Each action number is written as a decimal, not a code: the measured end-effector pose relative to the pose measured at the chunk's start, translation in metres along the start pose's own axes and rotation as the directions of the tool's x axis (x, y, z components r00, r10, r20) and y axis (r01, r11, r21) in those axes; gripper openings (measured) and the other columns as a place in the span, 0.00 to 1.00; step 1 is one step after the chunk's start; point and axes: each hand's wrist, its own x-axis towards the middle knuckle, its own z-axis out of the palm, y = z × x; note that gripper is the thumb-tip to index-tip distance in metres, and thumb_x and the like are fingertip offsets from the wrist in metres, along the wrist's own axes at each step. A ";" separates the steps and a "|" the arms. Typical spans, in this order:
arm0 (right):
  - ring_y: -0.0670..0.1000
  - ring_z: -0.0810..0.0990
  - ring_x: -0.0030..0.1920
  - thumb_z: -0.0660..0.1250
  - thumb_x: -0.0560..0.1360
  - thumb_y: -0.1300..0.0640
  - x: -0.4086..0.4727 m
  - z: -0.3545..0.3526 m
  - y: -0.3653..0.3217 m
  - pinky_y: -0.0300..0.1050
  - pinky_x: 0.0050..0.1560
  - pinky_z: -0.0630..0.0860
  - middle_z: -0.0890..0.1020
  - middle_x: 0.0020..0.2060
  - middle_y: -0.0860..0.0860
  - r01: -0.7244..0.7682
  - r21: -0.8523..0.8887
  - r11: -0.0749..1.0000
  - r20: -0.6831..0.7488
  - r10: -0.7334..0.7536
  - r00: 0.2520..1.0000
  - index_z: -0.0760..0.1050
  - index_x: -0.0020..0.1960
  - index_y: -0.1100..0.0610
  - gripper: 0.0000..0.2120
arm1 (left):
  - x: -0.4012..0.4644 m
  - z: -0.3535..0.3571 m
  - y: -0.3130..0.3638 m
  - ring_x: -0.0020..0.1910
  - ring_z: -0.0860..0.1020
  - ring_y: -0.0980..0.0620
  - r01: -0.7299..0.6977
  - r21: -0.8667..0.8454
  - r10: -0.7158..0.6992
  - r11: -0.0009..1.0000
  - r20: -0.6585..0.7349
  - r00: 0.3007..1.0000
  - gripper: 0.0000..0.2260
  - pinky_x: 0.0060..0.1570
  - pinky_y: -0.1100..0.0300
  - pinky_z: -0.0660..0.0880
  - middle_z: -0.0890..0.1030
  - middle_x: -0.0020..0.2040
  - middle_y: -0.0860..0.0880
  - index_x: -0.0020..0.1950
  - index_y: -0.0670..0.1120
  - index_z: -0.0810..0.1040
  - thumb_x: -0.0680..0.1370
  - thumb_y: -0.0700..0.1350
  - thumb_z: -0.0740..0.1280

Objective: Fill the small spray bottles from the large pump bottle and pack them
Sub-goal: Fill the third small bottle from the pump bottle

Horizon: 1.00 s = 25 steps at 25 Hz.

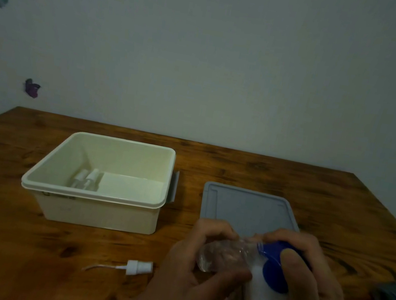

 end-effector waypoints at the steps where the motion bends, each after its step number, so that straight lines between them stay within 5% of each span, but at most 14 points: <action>1: 0.42 0.81 0.39 0.61 0.62 0.30 -0.001 0.001 0.000 0.27 0.33 0.74 0.82 0.43 0.39 -0.013 0.002 1.000 -0.004 0.013 1.000 0.76 0.46 0.43 0.21 | -0.001 -0.001 0.000 0.49 0.80 0.61 0.005 -0.001 -0.005 1.000 0.002 1.000 0.18 0.44 0.69 0.76 0.78 0.52 0.64 0.50 0.66 0.73 0.65 0.51 0.74; 7: 0.43 0.79 0.40 0.56 0.63 0.37 0.000 -0.004 0.001 0.35 0.36 0.74 0.80 0.44 0.36 -0.057 -0.036 0.998 0.001 0.057 0.998 0.75 0.45 0.34 0.14 | -0.002 0.000 0.006 0.49 0.79 0.61 0.017 -0.016 -0.017 1.000 -0.014 1.000 0.18 0.46 0.63 0.79 0.77 0.52 0.65 0.49 0.68 0.73 0.65 0.51 0.74; 16: 0.44 0.79 0.36 0.56 0.65 0.40 -0.002 -0.001 0.005 0.27 0.31 0.71 0.80 0.42 0.40 -0.005 -0.030 1.000 0.004 0.005 1.000 0.75 0.44 0.41 0.13 | -0.003 0.000 0.000 0.50 0.78 0.62 0.036 0.011 -0.036 0.999 -0.011 0.999 0.22 0.47 0.66 0.78 0.77 0.52 0.65 0.49 0.68 0.72 0.70 0.42 0.75; 25: 0.43 0.78 0.37 0.55 0.66 0.39 -0.001 -0.004 0.001 0.28 0.33 0.71 0.79 0.45 0.42 0.003 -0.044 0.999 0.008 -0.003 1.000 0.75 0.47 0.38 0.14 | -0.003 -0.002 0.004 0.50 0.79 0.59 -0.008 -0.005 0.008 1.000 0.023 1.000 0.18 0.47 0.57 0.81 0.76 0.52 0.64 0.50 0.68 0.71 0.68 0.49 0.73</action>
